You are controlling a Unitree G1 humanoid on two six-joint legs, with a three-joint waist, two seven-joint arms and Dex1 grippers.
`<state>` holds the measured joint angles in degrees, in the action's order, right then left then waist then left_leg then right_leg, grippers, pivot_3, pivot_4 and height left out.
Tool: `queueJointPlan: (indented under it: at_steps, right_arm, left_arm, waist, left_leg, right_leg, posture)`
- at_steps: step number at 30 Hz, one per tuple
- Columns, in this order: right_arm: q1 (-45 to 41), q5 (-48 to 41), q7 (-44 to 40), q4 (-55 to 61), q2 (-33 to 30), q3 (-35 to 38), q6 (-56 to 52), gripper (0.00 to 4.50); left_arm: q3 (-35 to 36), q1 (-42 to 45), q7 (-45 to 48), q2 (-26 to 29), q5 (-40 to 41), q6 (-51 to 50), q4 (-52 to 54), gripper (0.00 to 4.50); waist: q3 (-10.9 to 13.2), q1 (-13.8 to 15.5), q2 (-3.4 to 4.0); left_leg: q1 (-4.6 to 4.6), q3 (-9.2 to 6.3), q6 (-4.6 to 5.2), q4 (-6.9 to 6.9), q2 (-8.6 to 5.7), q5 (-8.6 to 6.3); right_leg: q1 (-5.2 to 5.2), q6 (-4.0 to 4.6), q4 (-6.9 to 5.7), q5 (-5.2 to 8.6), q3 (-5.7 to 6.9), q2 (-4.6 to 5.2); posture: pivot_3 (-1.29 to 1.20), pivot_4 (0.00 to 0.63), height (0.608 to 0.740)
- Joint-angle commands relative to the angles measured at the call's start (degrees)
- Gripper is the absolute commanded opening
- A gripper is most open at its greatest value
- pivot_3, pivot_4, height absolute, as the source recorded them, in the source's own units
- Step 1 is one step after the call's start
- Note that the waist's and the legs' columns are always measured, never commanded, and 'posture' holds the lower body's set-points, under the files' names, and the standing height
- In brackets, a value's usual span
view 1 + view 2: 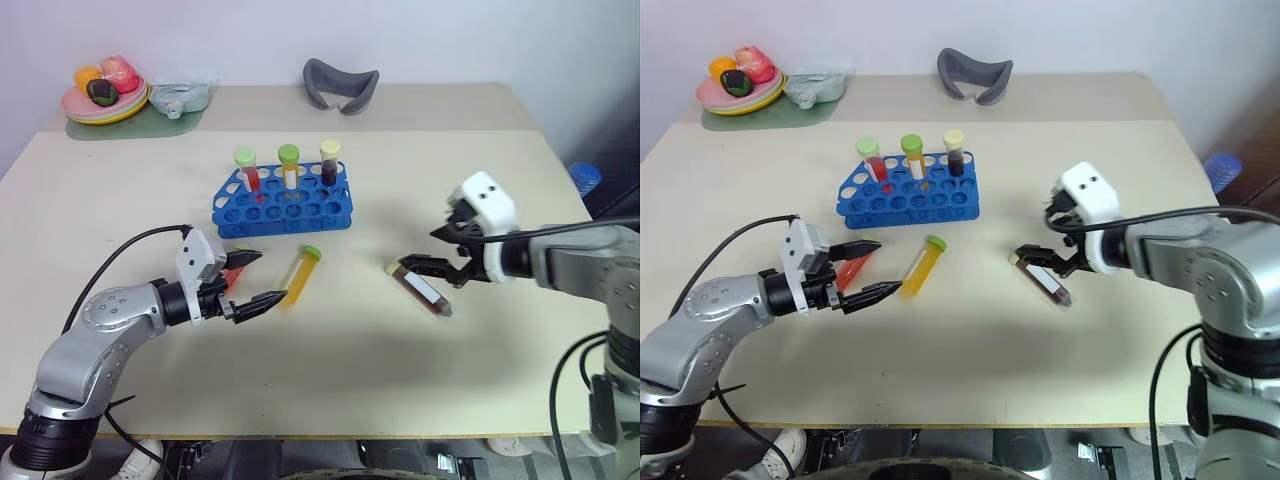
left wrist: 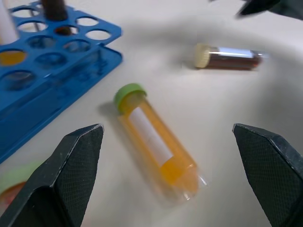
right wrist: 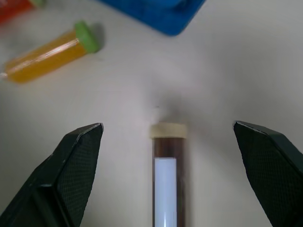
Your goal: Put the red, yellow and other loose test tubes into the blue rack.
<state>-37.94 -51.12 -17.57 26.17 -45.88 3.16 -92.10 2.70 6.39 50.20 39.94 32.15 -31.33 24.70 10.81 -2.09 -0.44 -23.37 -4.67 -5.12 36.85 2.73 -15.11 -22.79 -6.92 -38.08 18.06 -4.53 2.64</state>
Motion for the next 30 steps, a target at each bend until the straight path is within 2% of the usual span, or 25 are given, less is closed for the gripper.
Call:
queueJointPlan:
  at_steps: [1, 6, 10, 17, 20, 25, 30]
  right_arm:
    - [-2.6, -8.6, 7.5, -3.4, -2.8, -4.9, -0.4, 4.50]
    - [-5.6, -19.2, 19.2, -9.0, -5.0, -11.0, -0.4, 4.50]
    - [-7.9, -24.0, 27.7, -12.7, -4.5, -15.7, -0.4, 4.50]
    - [-9.8, -30.4, 37.5, -17.6, -2.7, -18.2, -0.4, 4.50]
    - [-10.5, -32.4, 40.0, -19.0, -2.3, -18.5, -0.4, 3.64]
    - [-11.9, -36.2, 43.2, -20.3, -1.9, -18.6, -0.4, 1.19]
    - [-12.8, -37.5, 44.1, -19.6, -1.5, -16.7, -0.4, 1.19]
  left_arm:
    - [-2.7, 1.7, 2.4, -0.1, -1.1, 2.7, 1.1, 4.48]
    - [-4.8, 2.1, 2.1, -1.5, -1.8, 3.5, 1.7, 4.48]
    - [-6.7, 0.6, 1.4, -2.4, -3.4, 4.5, 3.2, 4.48]
    - [-7.1, -1.7, -0.6, -3.8, -4.2, 4.7, 5.3, 4.48]
    - [-7.0, -2.0, -1.0, -4.1, -4.3, 4.6, 5.6, 4.50]
    - [-6.9, -1.3, -0.4, -3.9, -4.5, 5.2, 4.1, 4.50]
    - [-6.4, -0.9, -0.3, -3.8, -4.4, 5.4, 3.4, 4.50]
  waist:
    - [0.0, 0.1, -0.01]
    - [0.0, -0.5, 0.00]
    - [0.0, -0.6, 0.00]
    - [0.0, -0.4, 0.00]
    - [0.0, -0.4, 0.00]
    - [0.0, -0.4, 0.00]
    - [0.0, -0.4, 0.01]
  left_leg:
    - [-0.03, 0.00, 0.01, 0.01, -0.01, 0.00]
    - [-0.02, 0.00, 0.06, 0.03, 0.00, -0.03]
    - [0.00, 0.00, 0.08, 0.04, 0.02, -0.03]
    - [-0.03, -0.01, 0.09, 0.05, 0.02, -0.04]
    - [-0.03, -0.01, 0.09, 0.05, 0.02, -0.04]
    - [-0.02, -0.01, 0.10, 0.05, 0.02, -0.05]
    - [-0.03, -0.01, 0.11, 0.05, 0.02, -0.05]
  right_leg:
    - [-0.04, 0.00, 0.00, 0.00, 0.00, 0.01]
    - [-0.07, 0.00, -0.05, 0.00, -0.01, -0.01]
    - [-0.09, 0.00, -0.11, 0.00, -0.03, -0.06]
    - [-0.09, 0.00, -0.09, 0.00, -0.03, -0.05]
    - [-0.09, 0.00, -0.10, 0.00, -0.03, -0.05]
    - [-0.10, 0.00, -0.10, 0.00, -0.03, -0.06]
    - [-0.10, 0.00, -0.09, 0.00, -0.03, -0.06]
  posture:
    - [0.00, 0.150, 0.740]
    - [0.00, 0.150, 0.740]
    - [0.00, 0.150, 0.740]
    - [0.00, 0.150, 0.740]
    - [0.00, 0.150, 0.740]
    - [0.00, 0.150, 0.740]
    - [0.00, 0.150, 0.740]
